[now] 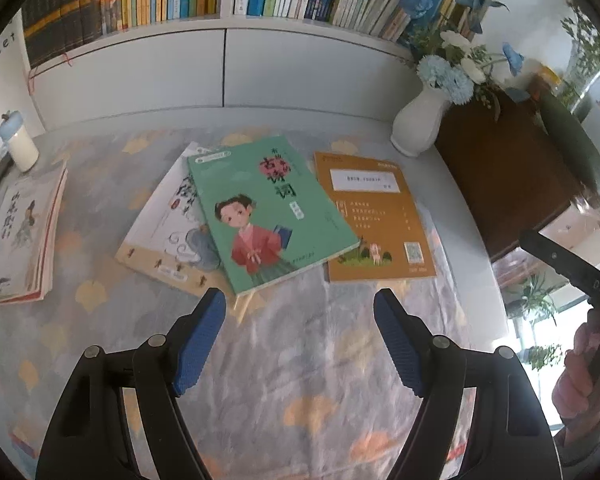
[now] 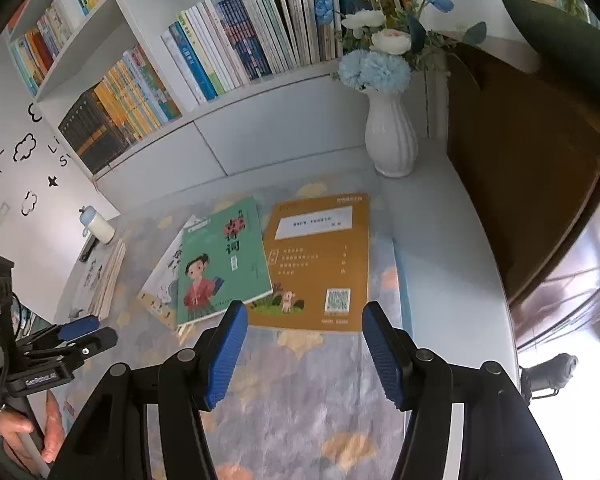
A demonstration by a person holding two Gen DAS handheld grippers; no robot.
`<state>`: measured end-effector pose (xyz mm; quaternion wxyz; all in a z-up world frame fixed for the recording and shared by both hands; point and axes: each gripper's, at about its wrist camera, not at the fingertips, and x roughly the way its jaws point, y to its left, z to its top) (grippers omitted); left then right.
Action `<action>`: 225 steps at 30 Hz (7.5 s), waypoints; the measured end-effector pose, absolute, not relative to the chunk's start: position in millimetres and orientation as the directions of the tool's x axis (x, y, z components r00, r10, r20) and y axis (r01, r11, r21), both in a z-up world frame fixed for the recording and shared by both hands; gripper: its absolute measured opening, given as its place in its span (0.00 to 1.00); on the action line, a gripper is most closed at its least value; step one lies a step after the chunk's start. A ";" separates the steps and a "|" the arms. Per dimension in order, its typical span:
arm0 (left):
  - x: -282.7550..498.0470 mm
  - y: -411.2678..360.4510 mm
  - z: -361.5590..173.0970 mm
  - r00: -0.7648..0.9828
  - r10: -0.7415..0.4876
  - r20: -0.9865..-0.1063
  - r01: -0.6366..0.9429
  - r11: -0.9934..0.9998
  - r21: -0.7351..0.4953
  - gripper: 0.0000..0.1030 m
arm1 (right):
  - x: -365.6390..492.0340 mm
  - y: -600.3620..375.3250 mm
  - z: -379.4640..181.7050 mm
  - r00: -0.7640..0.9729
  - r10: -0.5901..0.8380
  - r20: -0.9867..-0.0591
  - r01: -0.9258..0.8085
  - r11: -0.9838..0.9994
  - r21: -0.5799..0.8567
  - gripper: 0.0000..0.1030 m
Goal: Organize books
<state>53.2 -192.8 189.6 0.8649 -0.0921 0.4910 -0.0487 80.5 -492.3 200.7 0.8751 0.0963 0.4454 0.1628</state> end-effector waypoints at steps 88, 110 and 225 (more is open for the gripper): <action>13.0 -178.1 47.6 0.311 -0.413 -0.856 -0.086 0.885 -0.458 0.27 | 42.4 -423.6 44.3 0.201 0.328 -0.923 -0.236 0.931 0.279 0.35; 6.4 -171.7 37.6 0.377 -0.636 -0.674 -0.134 0.682 -0.719 0.25 | 27.7 -427.4 42.5 0.207 0.345 -0.916 -0.222 0.928 0.299 0.38; 65.1 326.5 76.7 0.591 -0.291 -0.752 -0.382 0.721 -0.579 0.33 | 207.0 71.1 88.3 0.031 0.603 -0.797 -0.406 0.736 0.541 0.41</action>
